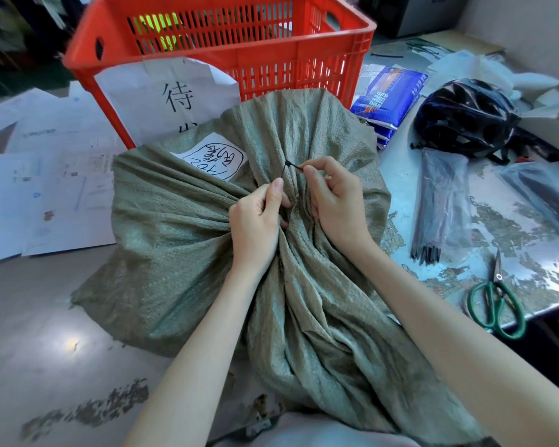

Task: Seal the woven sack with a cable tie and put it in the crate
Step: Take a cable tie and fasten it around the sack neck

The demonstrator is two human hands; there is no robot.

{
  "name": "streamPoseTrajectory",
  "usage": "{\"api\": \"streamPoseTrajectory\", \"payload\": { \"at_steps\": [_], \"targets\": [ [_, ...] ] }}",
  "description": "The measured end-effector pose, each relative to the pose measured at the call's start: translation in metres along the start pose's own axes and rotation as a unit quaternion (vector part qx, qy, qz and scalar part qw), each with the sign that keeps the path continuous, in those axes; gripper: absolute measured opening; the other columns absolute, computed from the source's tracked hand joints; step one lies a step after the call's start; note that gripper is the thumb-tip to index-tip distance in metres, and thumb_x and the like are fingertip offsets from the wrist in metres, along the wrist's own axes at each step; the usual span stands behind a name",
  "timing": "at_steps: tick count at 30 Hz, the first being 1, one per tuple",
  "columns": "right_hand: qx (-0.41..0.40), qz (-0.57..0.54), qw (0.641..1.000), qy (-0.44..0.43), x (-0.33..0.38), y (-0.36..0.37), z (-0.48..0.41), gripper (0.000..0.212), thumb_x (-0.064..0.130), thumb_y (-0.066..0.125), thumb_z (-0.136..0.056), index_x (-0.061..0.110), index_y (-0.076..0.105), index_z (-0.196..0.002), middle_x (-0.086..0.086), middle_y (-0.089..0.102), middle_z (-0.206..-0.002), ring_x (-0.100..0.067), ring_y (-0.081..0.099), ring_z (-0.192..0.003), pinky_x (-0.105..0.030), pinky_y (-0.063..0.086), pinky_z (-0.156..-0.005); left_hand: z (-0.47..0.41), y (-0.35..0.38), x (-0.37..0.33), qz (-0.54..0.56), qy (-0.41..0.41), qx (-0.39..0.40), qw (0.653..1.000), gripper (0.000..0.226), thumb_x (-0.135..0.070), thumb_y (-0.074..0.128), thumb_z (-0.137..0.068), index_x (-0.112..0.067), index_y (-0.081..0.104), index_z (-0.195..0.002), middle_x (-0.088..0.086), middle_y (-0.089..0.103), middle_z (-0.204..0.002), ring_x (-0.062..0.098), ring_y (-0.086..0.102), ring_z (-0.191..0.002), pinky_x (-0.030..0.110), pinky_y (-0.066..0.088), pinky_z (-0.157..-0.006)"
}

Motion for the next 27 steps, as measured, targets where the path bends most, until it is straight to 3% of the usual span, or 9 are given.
{"api": "streamPoseTrajectory", "payload": {
  "at_steps": [6, 11, 22, 27],
  "targets": [
    [-0.009, -0.008, 1.0, 0.006, -0.001, -0.0015, -0.0012, 0.014, 0.022, 0.049, -0.092, 0.016, 0.058, -0.083, -0.009, 0.038, -0.047, -0.019, 0.034, -0.042, -0.041, 0.031, -0.041, 0.0, 0.0009, -0.0004, 0.0, 0.004, 0.003, 1.0, 0.041, -0.027, 0.049, -0.1, -0.012, 0.059, -0.063, -0.005, 0.044, -0.04, 0.002, 0.052, -0.04, 0.017, 0.036, -0.053],
    [-0.008, 0.001, 1.0, 0.0, -0.0002, -0.001, -0.001, 0.014, 0.023, 0.049, -0.092, 0.016, 0.058, -0.083, -0.011, 0.038, -0.046, -0.021, 0.035, -0.041, -0.044, 0.033, -0.04, -0.0007, 0.002, 0.0016, 0.004, 0.006, 0.013, 1.0, 0.04, -0.033, 0.048, -0.099, -0.018, 0.057, -0.063, -0.004, 0.044, -0.04, 0.006, 0.049, -0.041, 0.028, 0.039, -0.055],
    [0.0, -0.018, 1.0, 0.004, 0.0027, -0.0017, 0.0011, 0.017, 0.013, 0.049, -0.095, 0.003, 0.059, -0.084, -0.009, 0.039, -0.047, -0.019, 0.033, -0.041, -0.038, 0.028, -0.04, 0.0, 0.0031, 0.0065, 0.039, -0.013, 0.015, 0.999, 0.044, -0.03, 0.047, -0.1, -0.012, 0.056, -0.061, -0.01, 0.049, -0.041, 0.003, 0.05, -0.039, 0.023, 0.037, -0.052],
    [0.013, 0.004, 1.0, -0.014, 0.006, -0.0008, -0.0001, 0.016, 0.015, 0.051, -0.093, 0.012, 0.06, -0.08, -0.002, 0.037, -0.045, -0.017, 0.032, -0.043, -0.038, 0.027, -0.042, -0.0005, 0.0028, 0.0058, 0.04, -0.01, 0.016, 0.999, 0.042, -0.033, 0.047, -0.099, -0.015, 0.056, -0.061, -0.01, 0.049, -0.041, 0.003, 0.051, -0.04, 0.024, 0.037, -0.053]
  ]
}}
Point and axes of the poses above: each hand's wrist, its own z-axis away from the middle knuckle, its own y-axis out of the palm, x = y × z, the point moved 10 cm from there along -z, towards the middle knuckle
